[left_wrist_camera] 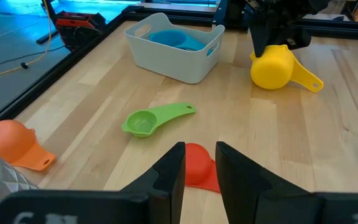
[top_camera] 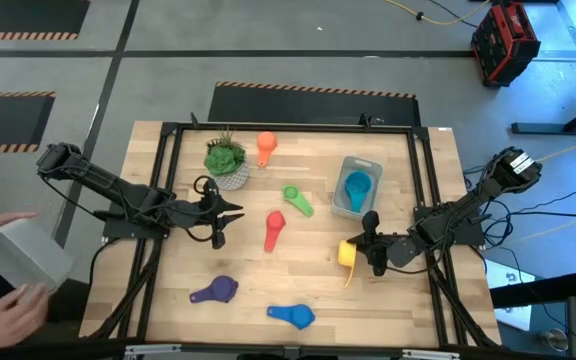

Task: Nest measuring cups in basket
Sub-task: Stack the yellow measuring cup on top of the light blue measuring cup in the gray bin

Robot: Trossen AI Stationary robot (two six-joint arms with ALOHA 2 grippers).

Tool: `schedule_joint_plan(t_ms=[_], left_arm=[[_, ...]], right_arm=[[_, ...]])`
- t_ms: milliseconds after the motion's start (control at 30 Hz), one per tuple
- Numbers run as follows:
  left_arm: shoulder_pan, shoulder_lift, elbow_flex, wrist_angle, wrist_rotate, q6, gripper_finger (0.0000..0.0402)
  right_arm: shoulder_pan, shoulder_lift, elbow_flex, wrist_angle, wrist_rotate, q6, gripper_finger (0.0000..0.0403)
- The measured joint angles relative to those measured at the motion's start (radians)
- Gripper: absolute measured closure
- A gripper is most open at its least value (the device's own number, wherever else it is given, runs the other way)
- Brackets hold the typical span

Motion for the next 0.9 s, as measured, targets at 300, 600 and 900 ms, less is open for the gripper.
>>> schedule_joint_plan(t_ms=[300,600,900], left_arm=[[0.0,0.0,0.0,0.0,0.0,0.0,0.0319],[0.0,0.0,0.0,0.0,0.0,0.001,0.0319],[0.0,0.0,0.0,0.0,0.0,0.009,0.0319]], right_arm=[[0.0,0.0,0.002,0.052,-0.003,0.001,0.0391],[0.0,-0.001,0.118,-0.035,-0.002,0.017,0.0393],[-0.082,-0.003,0.436,-0.541,-0.167,0.085,0.0393]])
